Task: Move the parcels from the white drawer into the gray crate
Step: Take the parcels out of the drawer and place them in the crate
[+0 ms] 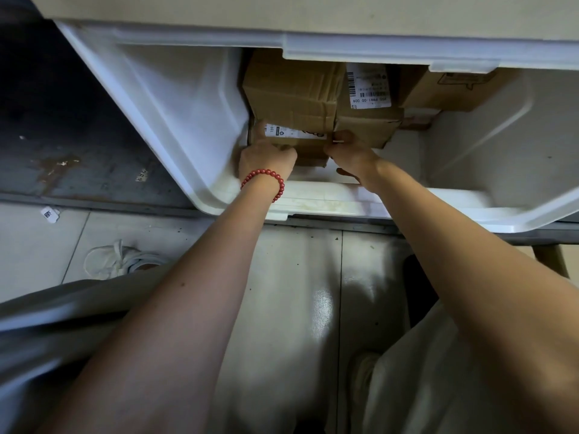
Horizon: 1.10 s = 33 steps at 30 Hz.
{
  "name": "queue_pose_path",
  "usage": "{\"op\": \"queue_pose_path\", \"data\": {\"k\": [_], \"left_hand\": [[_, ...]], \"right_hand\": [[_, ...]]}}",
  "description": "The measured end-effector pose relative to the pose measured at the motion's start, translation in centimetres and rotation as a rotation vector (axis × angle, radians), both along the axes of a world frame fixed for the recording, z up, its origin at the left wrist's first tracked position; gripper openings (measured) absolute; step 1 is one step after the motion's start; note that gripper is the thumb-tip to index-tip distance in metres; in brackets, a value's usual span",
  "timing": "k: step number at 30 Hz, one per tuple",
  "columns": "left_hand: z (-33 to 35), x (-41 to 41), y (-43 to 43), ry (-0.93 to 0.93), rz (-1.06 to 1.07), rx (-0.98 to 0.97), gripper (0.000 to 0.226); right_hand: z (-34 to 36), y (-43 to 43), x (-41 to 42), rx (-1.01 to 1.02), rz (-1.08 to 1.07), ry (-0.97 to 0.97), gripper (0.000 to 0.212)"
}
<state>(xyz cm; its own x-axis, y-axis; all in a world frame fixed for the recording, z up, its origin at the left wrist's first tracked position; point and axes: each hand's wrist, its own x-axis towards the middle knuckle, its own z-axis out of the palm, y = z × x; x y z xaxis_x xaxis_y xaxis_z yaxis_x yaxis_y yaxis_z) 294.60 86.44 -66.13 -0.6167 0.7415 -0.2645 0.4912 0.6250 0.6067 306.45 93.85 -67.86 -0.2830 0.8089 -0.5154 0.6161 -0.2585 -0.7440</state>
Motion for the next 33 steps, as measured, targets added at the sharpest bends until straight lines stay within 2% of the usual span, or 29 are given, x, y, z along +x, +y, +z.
{"op": "queue_pose_path", "data": {"k": [2, 5, 7, 8, 11, 16, 21, 24, 27, 33], "left_hand": [[0.3, -0.1, 0.0, -0.094, 0.079, 0.025, 0.038], [0.8, 0.0, 0.0, -0.117, 0.102, -0.015, 0.046], [1.3, 0.3, -0.2, -0.087, 0.055, -0.068, 0.042], [1.6, 0.4, -0.3, -0.073, 0.041, -0.089, 0.044], [1.9, 0.6, -0.7, -0.040, 0.070, -0.084, 0.076], [3.6, 0.9, -2.1, 0.043, 0.002, -0.015, 0.082], [4.1, 1.4, -3.7, 0.006, 0.034, 0.102, 0.075], [4.0, 1.6, -4.0, -0.023, 0.042, 0.145, 0.073], [3.9, 1.7, -4.1, -0.038, 0.039, 0.106, 0.077], [3.8, 1.8, -3.6, -0.032, 0.054, 0.051, 0.095]], "right_hand": [[0.1, 0.0, 0.0, 0.016, -0.013, 0.021, 0.034], [0.1, 0.0, 0.0, 0.041, -0.046, 0.064, 0.039], [0.3, -0.2, 0.0, 0.059, -0.046, 0.081, 0.038], [0.3, -0.3, 0.1, 0.066, -0.049, 0.090, 0.038], [0.7, -0.6, 0.6, 0.104, -0.060, 0.134, 0.038], [1.8, -1.8, 1.1, 0.163, -0.106, 0.202, 0.026], [3.5, -3.4, 1.8, 0.215, -0.162, 0.311, 0.020], [3.9, -3.8, 2.1, 0.247, -0.150, 0.309, 0.019], [3.8, -4.2, 2.4, 0.237, -0.117, 0.269, 0.015], [3.6, -3.9, 2.4, 0.142, -0.094, 0.267, 0.028]]}}
